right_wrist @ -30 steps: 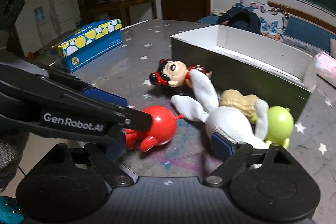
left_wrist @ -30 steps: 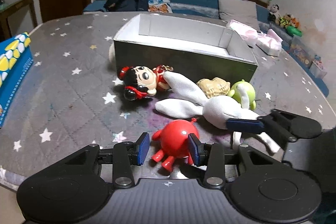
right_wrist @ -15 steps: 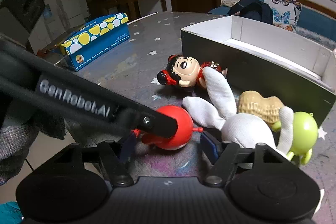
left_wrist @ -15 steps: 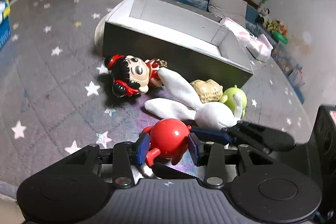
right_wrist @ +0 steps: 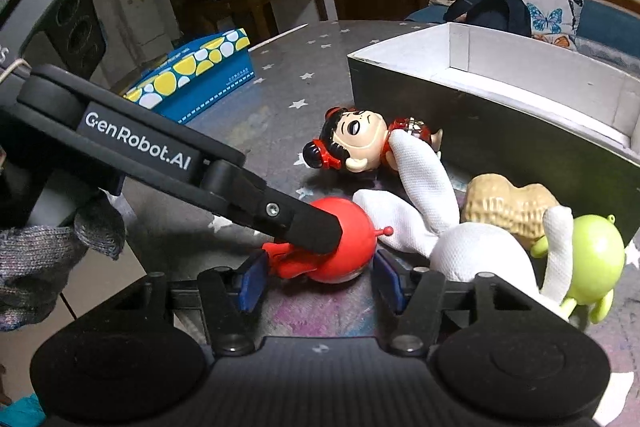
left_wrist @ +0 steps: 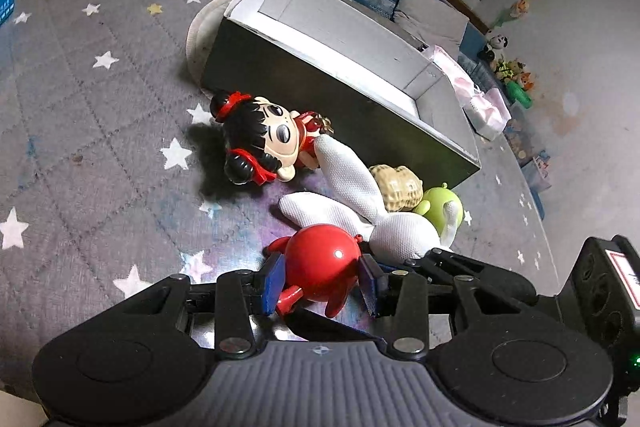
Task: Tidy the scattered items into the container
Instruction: 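Close the left gripper on the red ball toy while the right gripper clamps it too, then lift the red ball toy with both grippers and lower it into the grey box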
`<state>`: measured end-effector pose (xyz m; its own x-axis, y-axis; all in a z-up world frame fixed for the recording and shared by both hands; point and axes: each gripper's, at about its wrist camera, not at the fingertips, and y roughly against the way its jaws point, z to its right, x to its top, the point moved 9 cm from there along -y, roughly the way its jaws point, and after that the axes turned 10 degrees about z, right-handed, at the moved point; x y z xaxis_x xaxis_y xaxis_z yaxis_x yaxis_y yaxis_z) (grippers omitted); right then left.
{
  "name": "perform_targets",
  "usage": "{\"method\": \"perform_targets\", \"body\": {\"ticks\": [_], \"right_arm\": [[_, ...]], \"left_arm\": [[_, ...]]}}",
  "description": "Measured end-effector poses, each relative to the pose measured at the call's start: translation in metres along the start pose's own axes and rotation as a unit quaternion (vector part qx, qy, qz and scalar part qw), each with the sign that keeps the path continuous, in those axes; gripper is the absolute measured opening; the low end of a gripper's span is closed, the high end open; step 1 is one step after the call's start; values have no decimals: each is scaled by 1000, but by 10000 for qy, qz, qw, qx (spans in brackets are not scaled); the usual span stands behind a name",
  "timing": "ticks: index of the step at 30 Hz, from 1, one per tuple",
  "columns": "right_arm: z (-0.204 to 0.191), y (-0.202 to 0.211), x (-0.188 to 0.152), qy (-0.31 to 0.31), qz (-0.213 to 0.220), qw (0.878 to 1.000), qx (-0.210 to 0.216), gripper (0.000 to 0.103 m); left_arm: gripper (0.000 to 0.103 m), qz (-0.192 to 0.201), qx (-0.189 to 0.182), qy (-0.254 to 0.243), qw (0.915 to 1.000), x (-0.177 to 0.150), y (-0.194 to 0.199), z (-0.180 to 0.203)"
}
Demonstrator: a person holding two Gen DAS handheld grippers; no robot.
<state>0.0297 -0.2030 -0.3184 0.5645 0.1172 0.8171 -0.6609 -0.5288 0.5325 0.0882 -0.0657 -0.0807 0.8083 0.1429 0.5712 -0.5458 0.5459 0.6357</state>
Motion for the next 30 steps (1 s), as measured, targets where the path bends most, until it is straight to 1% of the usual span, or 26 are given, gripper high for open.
{"method": "perform_targets", "body": {"ticks": [1,4,9,12,20,25,30], "right_arm": [[0,0,1,-18,15,10000,-21,66],[-2,-2,2,18,27,10000,-38,67],[-1,-7,4,-52,42,9999,-85,67],[0,-8,6,-110,46,9998,-132,65],[-2,-2,5,-116,100,9998,-144,65],[-3,7,12,-8,216,9996,-195,65],[5,22,34,15,476,9984,-314,65]], "left_arm": [[42,-8,1,34,10000,0,0,0],[42,2,31,-15,10000,-1,0,2],[42,5,80,-23,10000,-3,1,3],[42,6,96,-28,9999,-4,2,4],[41,24,52,32,10000,-5,7,7],[41,122,-13,-7,9999,1,13,16],[41,274,-154,-126,9994,20,16,37]]}}
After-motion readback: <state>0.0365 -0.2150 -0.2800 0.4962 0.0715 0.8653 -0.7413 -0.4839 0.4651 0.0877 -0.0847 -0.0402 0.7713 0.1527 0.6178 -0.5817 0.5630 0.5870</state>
